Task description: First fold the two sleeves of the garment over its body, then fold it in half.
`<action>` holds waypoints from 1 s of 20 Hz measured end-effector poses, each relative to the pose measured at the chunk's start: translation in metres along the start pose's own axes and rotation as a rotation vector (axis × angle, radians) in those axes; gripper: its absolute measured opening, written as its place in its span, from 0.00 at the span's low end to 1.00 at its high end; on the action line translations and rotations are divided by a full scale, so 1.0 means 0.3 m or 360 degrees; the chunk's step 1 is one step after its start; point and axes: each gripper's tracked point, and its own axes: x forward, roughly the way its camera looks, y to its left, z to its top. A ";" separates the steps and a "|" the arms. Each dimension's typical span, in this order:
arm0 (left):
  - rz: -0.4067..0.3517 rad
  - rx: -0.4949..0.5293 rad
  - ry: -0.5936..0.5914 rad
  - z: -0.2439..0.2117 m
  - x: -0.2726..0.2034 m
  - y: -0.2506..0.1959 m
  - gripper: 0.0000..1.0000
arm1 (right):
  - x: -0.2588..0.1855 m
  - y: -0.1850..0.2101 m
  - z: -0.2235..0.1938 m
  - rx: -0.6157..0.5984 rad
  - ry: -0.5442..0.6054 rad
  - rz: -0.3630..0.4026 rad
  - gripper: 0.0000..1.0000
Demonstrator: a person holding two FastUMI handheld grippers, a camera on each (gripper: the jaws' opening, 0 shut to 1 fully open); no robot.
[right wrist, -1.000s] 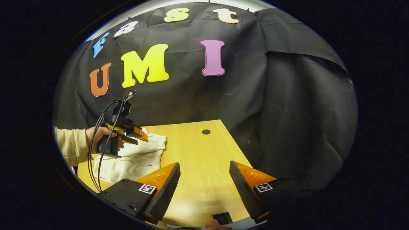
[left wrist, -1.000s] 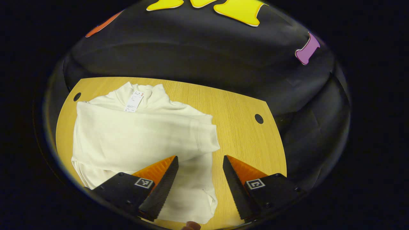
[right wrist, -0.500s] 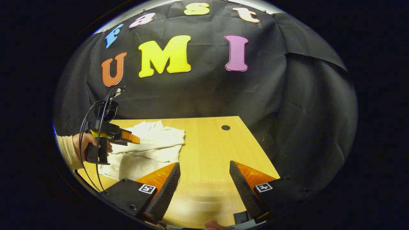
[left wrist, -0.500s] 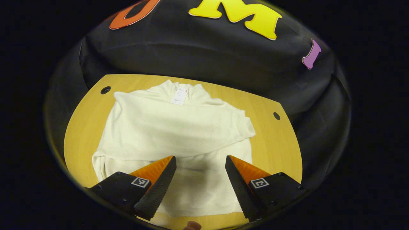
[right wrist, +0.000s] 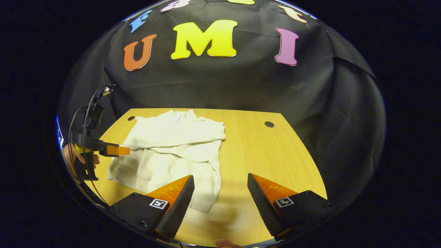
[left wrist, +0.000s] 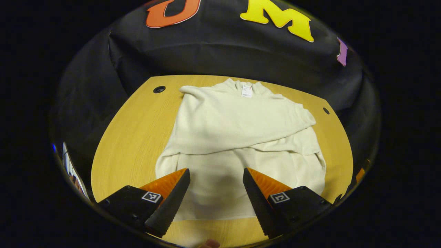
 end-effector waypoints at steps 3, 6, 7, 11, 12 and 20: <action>0.0034 -0.0029 0.0047 -0.071 -0.071 0.053 1.00 | 0.066 0.038 -0.043 -0.0046 0.0050 -0.0021 0.96; 0.0066 -0.0040 0.0099 -0.134 -0.148 0.070 0.98 | 0.142 0.058 -0.107 -0.0093 0.0140 -0.0051 0.96; 0.0078 -0.0047 0.0135 -0.159 -0.172 0.070 0.98 | 0.175 0.056 -0.133 -0.0105 0.0189 -0.0070 0.96; 0.0096 -0.0115 0.0297 -0.235 -0.269 0.034 0.98 | 0.257 0.061 -0.269 -0.0092 0.0443 -0.0089 0.96; 0.0099 -0.0130 0.0339 -0.244 -0.297 0.018 0.98 | 0.265 0.071 -0.294 -0.0067 0.0501 -0.0083 0.96; 0.0108 -0.0103 0.0579 -0.252 -0.560 -0.159 0.98 | 0.307 0.123 -0.388 -0.0008 0.0839 -0.0078 0.96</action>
